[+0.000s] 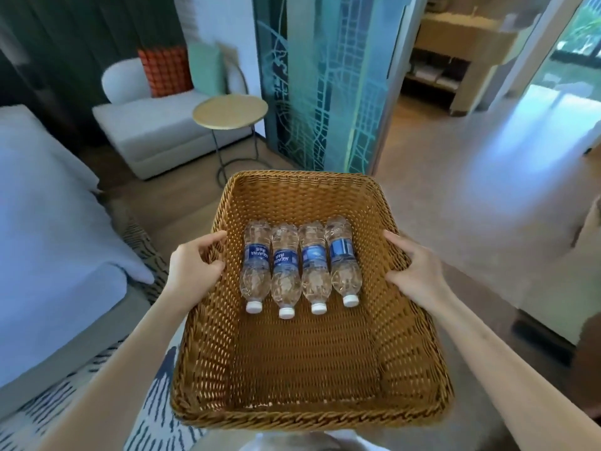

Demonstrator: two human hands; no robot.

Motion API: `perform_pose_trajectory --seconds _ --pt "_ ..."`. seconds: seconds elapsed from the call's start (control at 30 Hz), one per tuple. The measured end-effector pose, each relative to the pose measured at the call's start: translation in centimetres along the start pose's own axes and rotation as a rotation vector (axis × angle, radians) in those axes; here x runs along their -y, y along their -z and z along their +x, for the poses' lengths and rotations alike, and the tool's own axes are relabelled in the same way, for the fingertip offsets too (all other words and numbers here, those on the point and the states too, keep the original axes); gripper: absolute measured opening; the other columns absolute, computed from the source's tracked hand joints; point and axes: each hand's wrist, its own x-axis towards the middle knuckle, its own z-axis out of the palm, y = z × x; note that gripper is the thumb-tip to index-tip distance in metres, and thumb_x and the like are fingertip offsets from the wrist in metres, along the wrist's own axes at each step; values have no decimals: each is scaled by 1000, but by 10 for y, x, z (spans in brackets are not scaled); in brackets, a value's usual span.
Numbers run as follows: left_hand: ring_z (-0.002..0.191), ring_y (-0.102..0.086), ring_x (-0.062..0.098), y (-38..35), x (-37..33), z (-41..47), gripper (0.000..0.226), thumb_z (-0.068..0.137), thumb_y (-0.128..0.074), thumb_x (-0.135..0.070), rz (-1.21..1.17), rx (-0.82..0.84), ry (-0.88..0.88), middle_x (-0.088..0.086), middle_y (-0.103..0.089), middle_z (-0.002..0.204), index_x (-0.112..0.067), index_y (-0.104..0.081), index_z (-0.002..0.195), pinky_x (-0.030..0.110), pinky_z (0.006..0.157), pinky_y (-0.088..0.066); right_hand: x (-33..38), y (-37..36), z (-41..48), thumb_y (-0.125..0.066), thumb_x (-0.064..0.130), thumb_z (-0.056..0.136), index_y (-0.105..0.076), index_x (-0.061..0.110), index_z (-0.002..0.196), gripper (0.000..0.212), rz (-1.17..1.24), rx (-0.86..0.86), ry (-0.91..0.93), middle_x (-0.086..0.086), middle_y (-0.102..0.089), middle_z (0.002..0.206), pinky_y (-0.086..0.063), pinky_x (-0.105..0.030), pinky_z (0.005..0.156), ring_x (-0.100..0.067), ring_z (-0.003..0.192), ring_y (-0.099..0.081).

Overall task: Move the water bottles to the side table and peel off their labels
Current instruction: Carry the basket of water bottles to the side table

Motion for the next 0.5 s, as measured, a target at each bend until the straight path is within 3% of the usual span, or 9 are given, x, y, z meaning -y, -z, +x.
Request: perform_pose_trajectory --seconds 0.13,0.2,0.33,0.43,0.5 --pt "105 -52 0 7 8 -7 57 84 -71 -1 16 -123 85 -1 -64 135 -26 -63 134 15 94 -37 10 -17 44 -68 -18 77 -53 35 144 87 45 130 42 -1 -46 154 -45 -22 38 -8 38 -57" --pt "109 -49 2 13 12 -12 57 83 -71 0 18 -182 132 -2 -64 135 -25 -63 134 20 98 -35 18 -30 63 -69 -19 76 -53 34 144 87 57 188 67 -1 -47 154 -45 -21 38 -5 37 -57" --pt "111 -46 5 28 20 -16 59 83 -68 4 23 -253 243 -1 -63 136 -25 -63 134 24 97 -37 30 -63 95 -70 -18 75 -53 33 144 87 122 312 83 0 -49 153 -45 -17 40 -1 40 -58" --pt "116 -54 12 36 27 -10 58 84 -67 5 33 -304 319 0 -63 136 -25 -64 133 26 92 -41 41 -90 121 -70 -17 76 -53 33 144 86 206 411 33 1 -49 152 -44 -13 42 3 44 -57" --pt "104 -59 9 38 35 -2 57 85 -67 4 31 -317 363 -1 -63 136 -25 -64 133 24 84 -46 50 -110 141 -69 -17 77 -53 33 144 86 250 471 -9 2 -49 152 -42 -9 43 3 52 -51"
